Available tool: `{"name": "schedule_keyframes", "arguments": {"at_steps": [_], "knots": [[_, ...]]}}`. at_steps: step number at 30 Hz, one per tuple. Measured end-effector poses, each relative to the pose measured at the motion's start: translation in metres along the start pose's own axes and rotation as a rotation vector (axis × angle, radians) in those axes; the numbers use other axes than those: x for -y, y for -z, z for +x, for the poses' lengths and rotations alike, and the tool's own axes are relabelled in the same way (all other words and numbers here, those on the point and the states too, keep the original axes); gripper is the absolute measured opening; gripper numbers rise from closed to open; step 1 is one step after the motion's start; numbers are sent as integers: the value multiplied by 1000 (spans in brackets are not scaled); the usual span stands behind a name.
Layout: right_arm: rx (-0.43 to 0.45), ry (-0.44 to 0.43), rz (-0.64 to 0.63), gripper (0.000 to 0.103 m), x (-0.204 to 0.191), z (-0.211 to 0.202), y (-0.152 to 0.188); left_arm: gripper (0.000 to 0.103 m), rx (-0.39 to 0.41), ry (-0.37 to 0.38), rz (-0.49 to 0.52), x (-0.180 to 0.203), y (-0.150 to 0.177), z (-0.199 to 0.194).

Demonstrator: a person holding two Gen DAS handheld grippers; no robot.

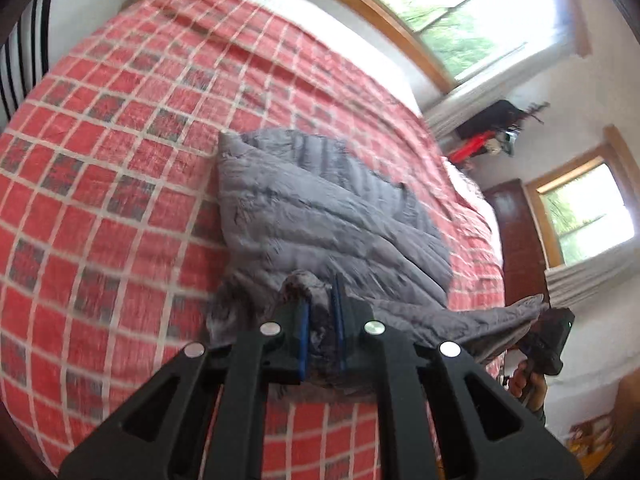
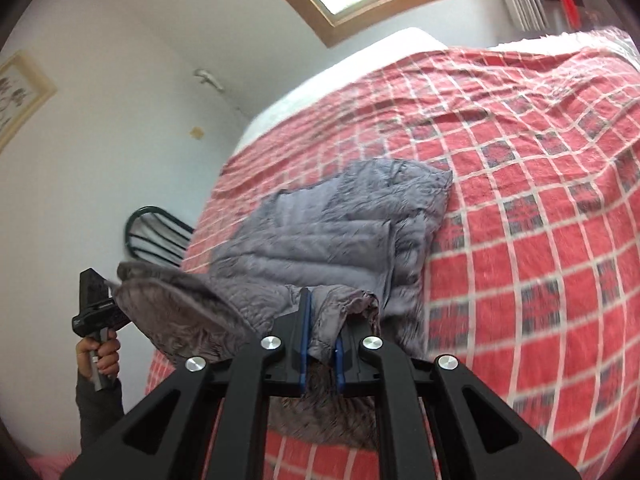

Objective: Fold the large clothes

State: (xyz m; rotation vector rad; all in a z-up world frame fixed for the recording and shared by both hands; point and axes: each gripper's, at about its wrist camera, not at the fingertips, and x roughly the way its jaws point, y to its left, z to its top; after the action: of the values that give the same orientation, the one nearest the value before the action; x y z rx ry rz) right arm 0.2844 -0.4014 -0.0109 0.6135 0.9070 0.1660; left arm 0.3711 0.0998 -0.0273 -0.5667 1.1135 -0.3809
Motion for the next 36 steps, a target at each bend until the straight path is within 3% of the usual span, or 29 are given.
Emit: {"name": "schedule_keyframes", "arguments": {"at_steps": [6,8,13,14,15,16,17,20,23,30,31,32,34,36], "knots": [[-46,27,85,12,31,46,-31,13,-60,-36,-97,-23,-44,59],[-63,10,121,16,42,56,-35,22,-67,-11,-126,-30,-50,70],[-111,-146,231,29,68,66,-39,38,-16,63,-125,-34,-51,62],[-122,-182,245,38,72,65,-40,46,-5,76,-115,-33,-50,57],[-128,-201,249,62,73,63,-42,52,9,83,-101,-31,-50,52],[-111,-191,240,79,73,58,-44,83,33,72,-84,-28,-50,45],[-78,-171,219,96,72,50,-47,99,65,54,-77,-27,-49,38],[-74,-192,207,96,68,38,-55,99,94,27,-17,-19,-50,24],[-52,-133,141,96,62,28,-58,99,107,-26,60,-9,-47,23],[-124,-23,55,84,61,65,-36,97,27,-133,145,-7,-36,69],[-126,-12,45,81,61,70,-34,94,16,-148,149,-8,-35,78],[-129,-5,38,78,61,74,-32,73,6,-154,157,-9,-34,82],[-147,5,19,63,58,82,-29,45,-28,-165,193,-6,-30,92],[-142,54,-30,35,52,83,-27,32,-6,-206,225,-1,-27,93]]}}
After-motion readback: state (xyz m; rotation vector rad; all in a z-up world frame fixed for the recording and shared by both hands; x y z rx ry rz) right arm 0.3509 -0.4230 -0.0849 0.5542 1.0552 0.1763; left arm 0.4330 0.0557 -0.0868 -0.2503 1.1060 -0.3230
